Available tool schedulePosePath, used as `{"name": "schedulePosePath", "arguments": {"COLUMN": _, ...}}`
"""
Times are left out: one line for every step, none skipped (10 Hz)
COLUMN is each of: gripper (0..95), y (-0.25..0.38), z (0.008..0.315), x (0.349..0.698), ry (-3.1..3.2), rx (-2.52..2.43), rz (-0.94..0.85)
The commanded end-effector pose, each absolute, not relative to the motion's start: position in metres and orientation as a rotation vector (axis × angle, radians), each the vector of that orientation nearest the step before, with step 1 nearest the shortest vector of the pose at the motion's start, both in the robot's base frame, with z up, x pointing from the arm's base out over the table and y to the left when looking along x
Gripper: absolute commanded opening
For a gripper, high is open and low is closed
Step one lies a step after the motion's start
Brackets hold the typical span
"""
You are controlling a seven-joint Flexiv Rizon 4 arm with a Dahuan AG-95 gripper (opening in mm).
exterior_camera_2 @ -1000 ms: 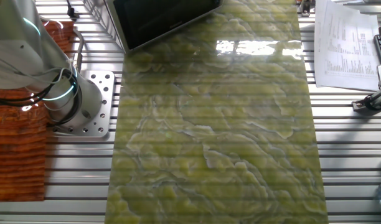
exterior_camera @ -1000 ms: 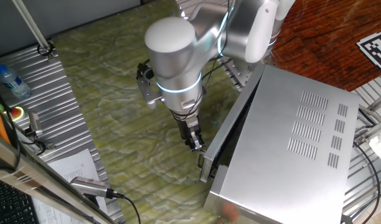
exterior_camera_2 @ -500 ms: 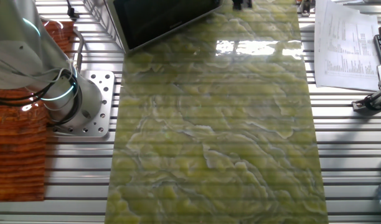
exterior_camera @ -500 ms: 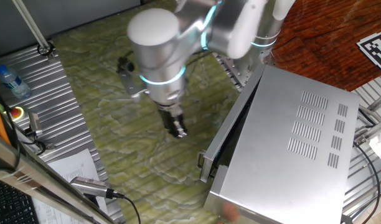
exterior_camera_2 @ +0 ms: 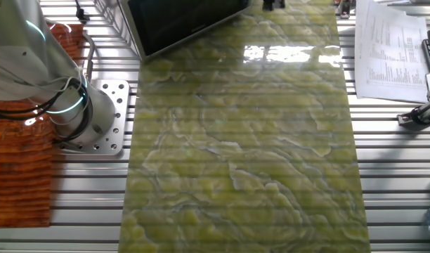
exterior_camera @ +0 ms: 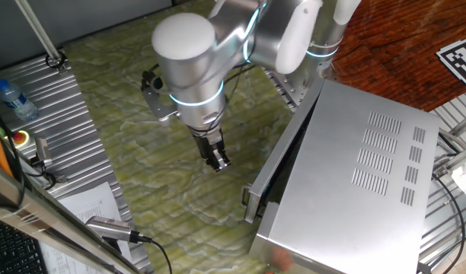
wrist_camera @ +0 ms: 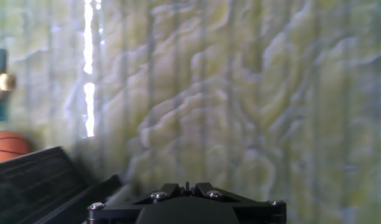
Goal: Close the microwave door
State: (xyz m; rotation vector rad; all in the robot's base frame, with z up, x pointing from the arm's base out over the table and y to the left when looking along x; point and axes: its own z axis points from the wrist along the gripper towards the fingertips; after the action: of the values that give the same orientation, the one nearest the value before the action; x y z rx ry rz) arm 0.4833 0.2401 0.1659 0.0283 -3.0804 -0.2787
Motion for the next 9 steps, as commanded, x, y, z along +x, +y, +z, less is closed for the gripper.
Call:
{"name": "schedulePosePath", "arguments": {"gripper": 0.0, "y": 0.257, "z": 0.172, "x": 0.472, "ry": -3.072, "rx": -0.002, "rz": -0.334}}
{"name": "schedulePosePath", "arguments": {"gripper": 0.0, "y": 0.265, "z": 0.174, "x": 0.468, "ry": -3.069, "rx": -0.007, "rz": -0.344}}
{"name": "schedulePosePath", "arguments": {"gripper": 0.0, "y": 0.273, "z": 0.175, "x": 0.463, "ry": -3.066, "rx": -0.025, "rz": -0.356}}
{"name": "schedulePosePath", "arguments": {"gripper": 0.0, "y": 0.279, "z": 0.176, "x": 0.459, "ry": -3.064, "rx": -0.038, "rz": -0.364}}
{"name": "schedulePosePath", "arguments": {"gripper": 0.0, "y": 0.287, "z": 0.178, "x": 0.452, "ry": -3.060, "rx": -0.051, "rz": -0.373}}
{"name": "schedulePosePath", "arguments": {"gripper": 0.0, "y": 0.289, "z": 0.179, "x": 0.449, "ry": -3.059, "rx": -0.050, "rz": -0.382}}
{"name": "schedulePosePath", "arguments": {"gripper": 0.0, "y": 0.294, "z": 0.180, "x": 0.445, "ry": -3.053, "rx": -0.047, "rz": -0.414}}
{"name": "schedulePosePath", "arguments": {"gripper": 0.0, "y": 0.299, "z": 0.180, "x": 0.444, "ry": -3.051, "rx": -0.051, "rz": -0.437}}
{"name": "schedulePosePath", "arguments": {"gripper": 0.0, "y": 0.302, "z": 0.179, "x": 0.443, "ry": -3.049, "rx": -0.062, "rz": -0.444}}
